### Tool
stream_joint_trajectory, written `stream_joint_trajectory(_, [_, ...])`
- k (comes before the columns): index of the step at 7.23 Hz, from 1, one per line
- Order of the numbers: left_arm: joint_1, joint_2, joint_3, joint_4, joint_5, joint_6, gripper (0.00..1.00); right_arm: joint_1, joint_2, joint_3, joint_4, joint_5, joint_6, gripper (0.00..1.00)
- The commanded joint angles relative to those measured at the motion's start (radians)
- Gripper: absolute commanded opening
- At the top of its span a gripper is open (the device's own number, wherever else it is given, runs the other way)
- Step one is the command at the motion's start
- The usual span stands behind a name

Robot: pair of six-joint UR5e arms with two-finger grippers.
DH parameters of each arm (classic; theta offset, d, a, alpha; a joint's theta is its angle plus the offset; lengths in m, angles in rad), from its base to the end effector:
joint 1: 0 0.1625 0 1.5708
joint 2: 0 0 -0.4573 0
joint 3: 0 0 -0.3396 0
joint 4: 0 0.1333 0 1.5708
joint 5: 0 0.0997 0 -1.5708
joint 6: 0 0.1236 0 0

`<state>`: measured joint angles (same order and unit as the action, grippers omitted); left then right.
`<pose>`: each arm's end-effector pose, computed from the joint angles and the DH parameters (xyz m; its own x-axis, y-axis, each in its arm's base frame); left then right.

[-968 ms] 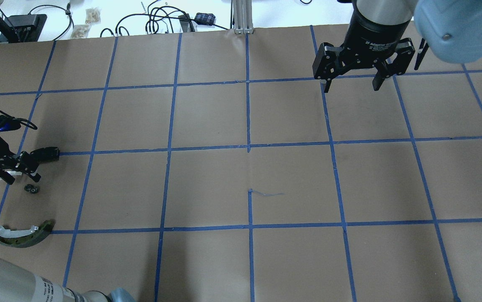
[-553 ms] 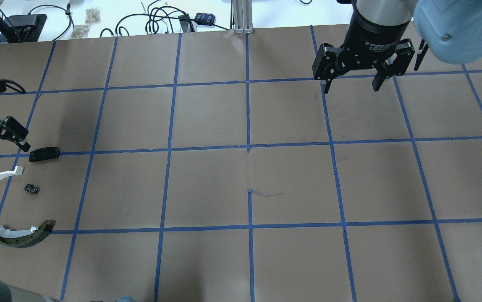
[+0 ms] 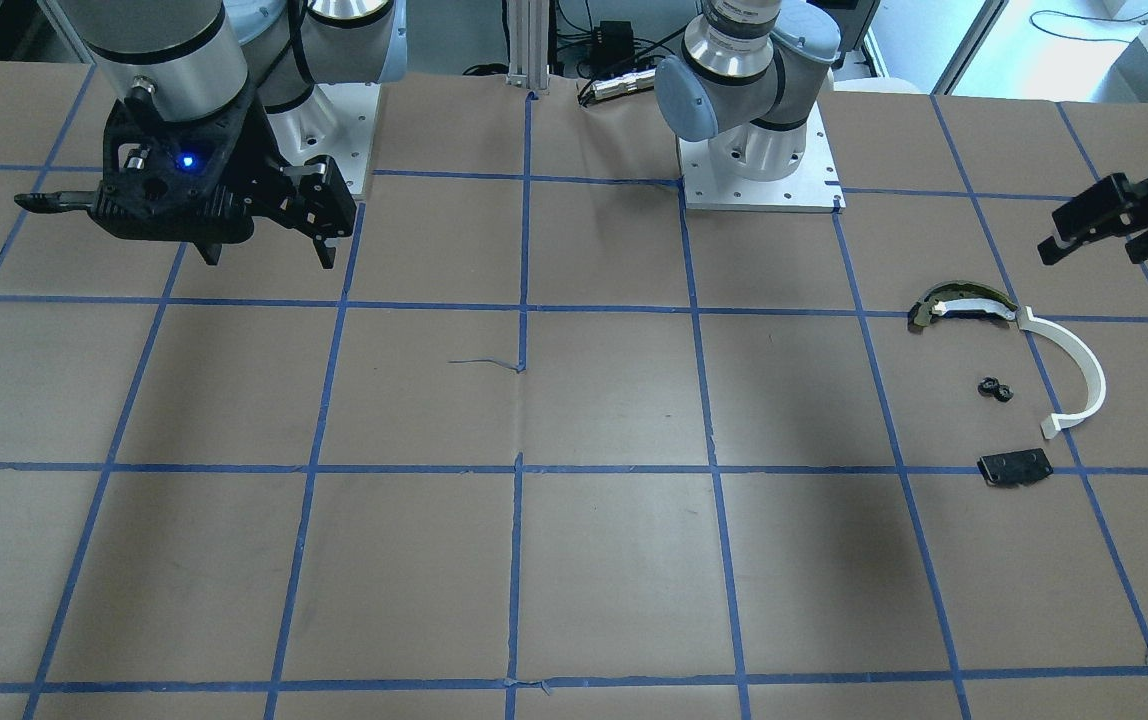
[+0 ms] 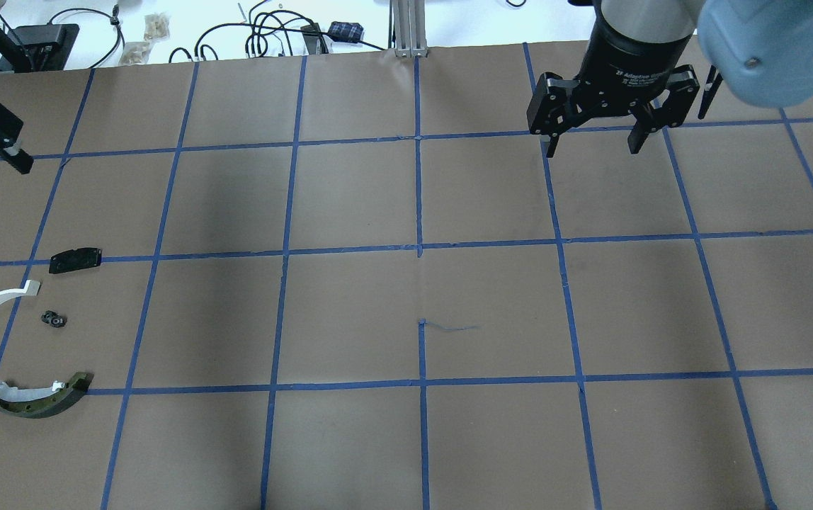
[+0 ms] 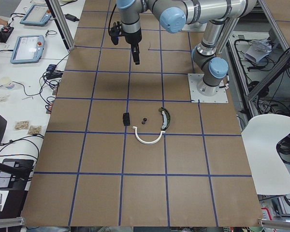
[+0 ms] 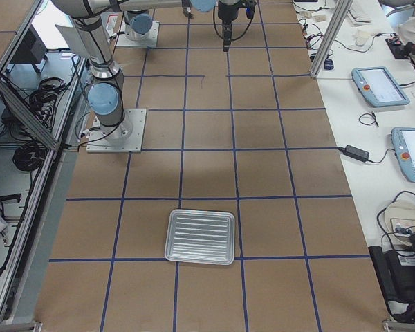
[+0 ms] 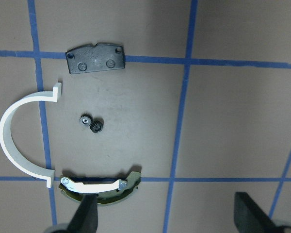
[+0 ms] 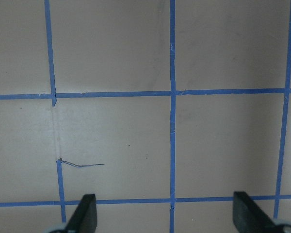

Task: Place bearing gear from tray to pile

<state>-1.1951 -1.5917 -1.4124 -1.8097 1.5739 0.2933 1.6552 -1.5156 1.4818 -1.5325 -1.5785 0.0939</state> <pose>0.0351 -0.4512 0.5332 -0.9962 -0.0834 0.0263 -0.0805 0.9919 0.0978 0.1710 -0.4510 0.5065 -0.9999 0.0095 0.0081 0.0095 0.9999 0.0038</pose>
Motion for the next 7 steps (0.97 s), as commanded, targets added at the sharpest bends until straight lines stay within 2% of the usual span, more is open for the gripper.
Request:
stream_joint_trajectory(1, [-0.212,0.035,-0.116,0.135,0.012,-0.147,1.0,0.0,0.0,0.0,0.0,0.0,0.001,1.0])
stream_joint_trajectory(3, [-0.256,0.08,-0.197,0.199,0.003,-0.188,1.0,0.0,-0.001,0.0,0.0,0.0,0.001,1.0])
stream_joint_trajectory(5, [-0.268,0.076,-0.2,0.184,-0.004,-0.185,1.0,0.0,-0.001,0.0,0.0,0.0,0.001,1.0])
stream_joint_trajectory(7, [-0.348,0.102,-0.265,0.184,0.009,-0.198,1.0,0.0,-0.001,0.0,0.0,-0.002,0.001,1.0])
